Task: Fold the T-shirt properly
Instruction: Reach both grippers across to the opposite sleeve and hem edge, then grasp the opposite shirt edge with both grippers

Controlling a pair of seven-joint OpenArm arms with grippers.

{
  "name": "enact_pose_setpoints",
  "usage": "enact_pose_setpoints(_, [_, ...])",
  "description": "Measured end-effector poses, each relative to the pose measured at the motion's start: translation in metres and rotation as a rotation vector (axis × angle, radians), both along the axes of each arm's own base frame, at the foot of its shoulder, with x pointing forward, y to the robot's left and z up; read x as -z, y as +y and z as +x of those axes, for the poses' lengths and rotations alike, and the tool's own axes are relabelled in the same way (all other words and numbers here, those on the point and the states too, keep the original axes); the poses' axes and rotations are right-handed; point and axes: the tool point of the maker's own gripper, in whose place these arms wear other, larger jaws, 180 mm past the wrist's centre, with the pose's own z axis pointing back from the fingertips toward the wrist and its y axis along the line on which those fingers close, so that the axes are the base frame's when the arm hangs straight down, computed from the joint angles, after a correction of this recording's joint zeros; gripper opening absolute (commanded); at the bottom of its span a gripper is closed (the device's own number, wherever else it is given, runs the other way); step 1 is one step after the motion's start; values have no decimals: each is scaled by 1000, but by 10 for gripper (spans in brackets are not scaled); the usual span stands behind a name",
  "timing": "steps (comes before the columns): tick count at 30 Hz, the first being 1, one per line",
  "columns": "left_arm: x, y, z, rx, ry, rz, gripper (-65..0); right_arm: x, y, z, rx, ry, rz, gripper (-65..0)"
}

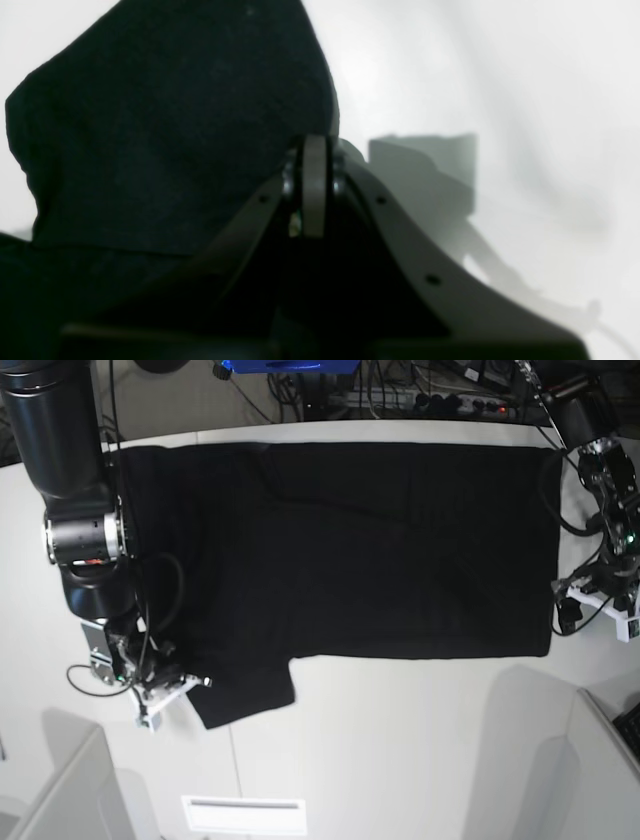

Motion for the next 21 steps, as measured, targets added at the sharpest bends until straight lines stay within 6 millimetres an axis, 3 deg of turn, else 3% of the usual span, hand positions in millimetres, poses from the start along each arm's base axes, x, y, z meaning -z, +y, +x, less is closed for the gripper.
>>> enact_pose_setpoints(5, [27,6,22,-29,79,-43,0,0,-1,0,2,-4,0,-650])
enact_pose_setpoints(8, [28,8,39,-44,81,-72,0,0,0,0,0,-1,0,-650])
enact_pose_setpoints(14, [38,-18,71,45,137,-84,0,-2,1,1,-3,0,0,-650])
enact_pose_setpoints(21, [56,-26,93,54,179,-111,0,-2,0,1,-2,1,-2,-650])
